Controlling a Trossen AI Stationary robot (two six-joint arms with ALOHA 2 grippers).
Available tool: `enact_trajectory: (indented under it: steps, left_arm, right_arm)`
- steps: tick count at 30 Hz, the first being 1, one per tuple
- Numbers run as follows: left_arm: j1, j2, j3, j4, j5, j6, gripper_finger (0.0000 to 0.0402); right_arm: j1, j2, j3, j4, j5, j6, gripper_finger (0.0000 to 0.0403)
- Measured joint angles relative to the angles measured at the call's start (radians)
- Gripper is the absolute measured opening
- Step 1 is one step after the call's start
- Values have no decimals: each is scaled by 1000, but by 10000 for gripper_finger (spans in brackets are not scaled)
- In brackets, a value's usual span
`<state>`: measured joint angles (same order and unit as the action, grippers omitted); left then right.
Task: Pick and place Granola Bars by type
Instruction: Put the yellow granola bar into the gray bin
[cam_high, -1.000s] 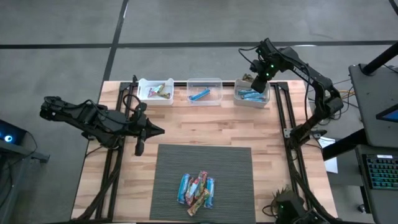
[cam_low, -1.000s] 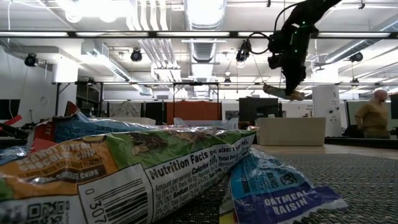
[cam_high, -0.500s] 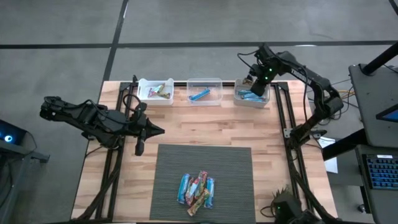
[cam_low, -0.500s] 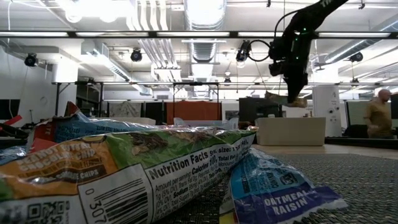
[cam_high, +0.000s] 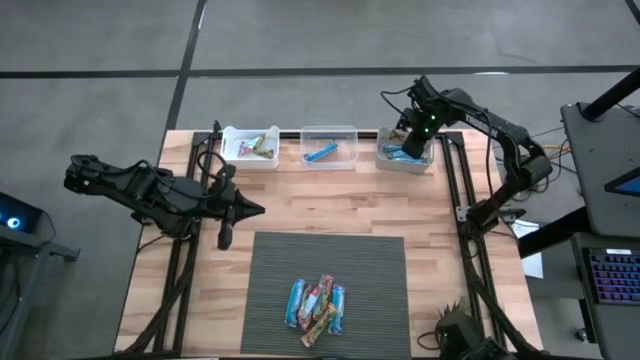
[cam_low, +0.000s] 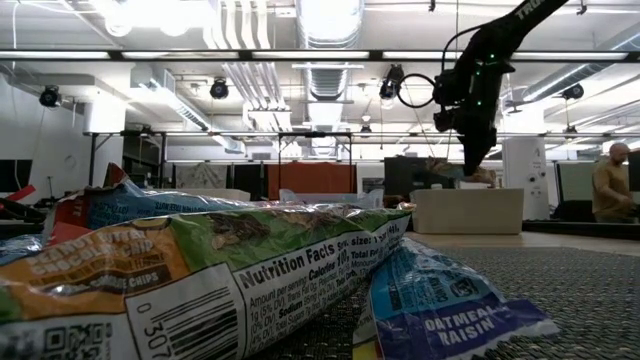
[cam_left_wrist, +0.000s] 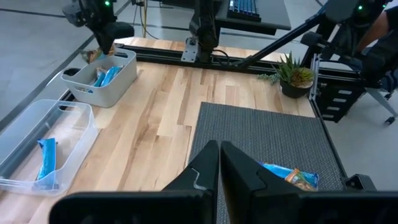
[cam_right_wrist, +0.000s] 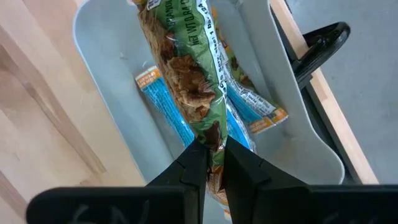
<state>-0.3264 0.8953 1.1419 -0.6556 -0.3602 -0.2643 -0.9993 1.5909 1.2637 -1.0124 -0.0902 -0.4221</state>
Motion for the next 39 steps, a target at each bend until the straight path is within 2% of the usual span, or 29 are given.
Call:
enact_trajectory:
  steps: [15, 39]
  left_arm:
    - [0, 0, 0, 0, -5, -1, 0]
    - [0, 0, 0, 0, -5, -5, 0]
  right_arm:
    - [0, 0, -57, 43, 3, 22, 34]
    - [0, 0, -58, 46, 3, 21, 34]
